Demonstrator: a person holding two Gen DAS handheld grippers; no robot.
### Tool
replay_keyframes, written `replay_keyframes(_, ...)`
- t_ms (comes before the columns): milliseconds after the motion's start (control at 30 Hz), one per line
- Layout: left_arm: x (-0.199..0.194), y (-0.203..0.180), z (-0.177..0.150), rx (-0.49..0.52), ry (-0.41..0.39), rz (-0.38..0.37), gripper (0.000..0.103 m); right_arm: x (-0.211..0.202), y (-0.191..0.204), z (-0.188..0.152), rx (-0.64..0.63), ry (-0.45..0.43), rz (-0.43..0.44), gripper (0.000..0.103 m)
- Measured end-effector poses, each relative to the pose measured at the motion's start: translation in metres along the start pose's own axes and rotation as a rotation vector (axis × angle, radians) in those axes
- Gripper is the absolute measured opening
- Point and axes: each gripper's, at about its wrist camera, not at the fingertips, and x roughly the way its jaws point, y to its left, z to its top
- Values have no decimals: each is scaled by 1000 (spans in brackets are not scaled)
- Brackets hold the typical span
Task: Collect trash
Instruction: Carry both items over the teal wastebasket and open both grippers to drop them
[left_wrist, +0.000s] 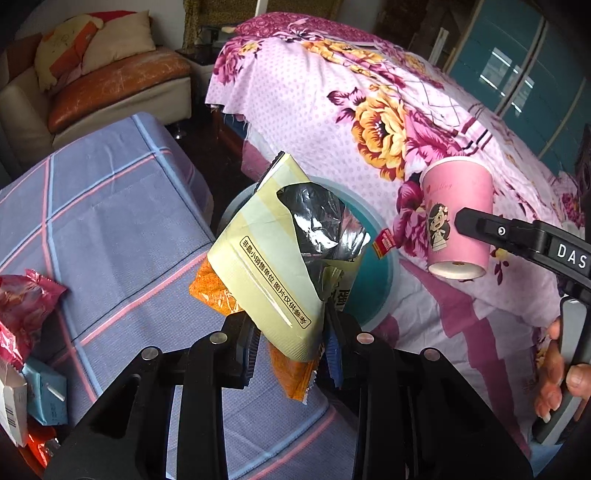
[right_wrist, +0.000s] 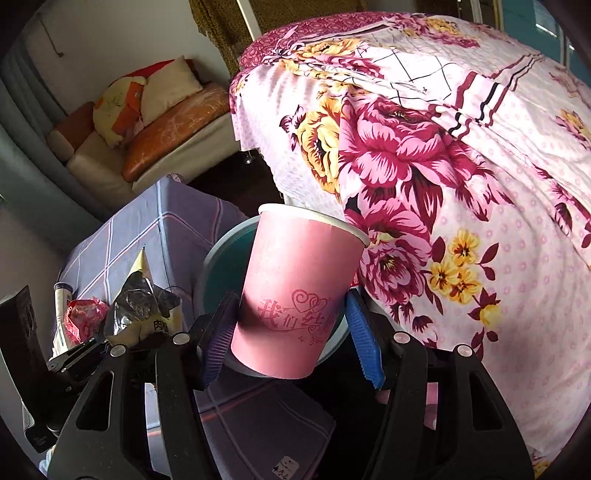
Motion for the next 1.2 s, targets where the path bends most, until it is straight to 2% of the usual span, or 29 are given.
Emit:
replay_keyframes(33, 3, 0, 1, 1, 4, -1, 35, 2, 0, 1, 0, 2, -2, 57)
replay_keyframes(100, 7, 0, 3, -2, 5, 4, 57, 5, 1, 4, 1, 5, -3, 57)
replay_keyframes(200, 9, 4, 6, -9, -4, 36, 78, 7, 3, 4, -2, 10, -8, 57)
replay_keyframes(267, 6, 8, 7, -20, -13, 48, 87, 8, 5, 4, -2, 14, -9, 57)
replay_keyframes(500, -10, 23, 3, -55, -35, 47, 94, 13, 16, 4, -23, 27, -8, 57)
replay_keyframes(900, -39, 50, -9, -110, -62, 45, 95, 27, 39, -2, -59, 75, -12, 59)
replay_keyframes(1000, -49, 56, -14, -115, -75, 50, 95, 27, 46, -5, -66, 83, -5, 61)
replay_keyframes(1067, -55, 59, -16, -123, -83, 49, 95, 25, 51, -6, -69, 84, -5, 70)
replay_keyframes(1200, -66, 66, -22, -135, -93, 52, 95, 20, 59, -9, -72, 87, -2, 74)
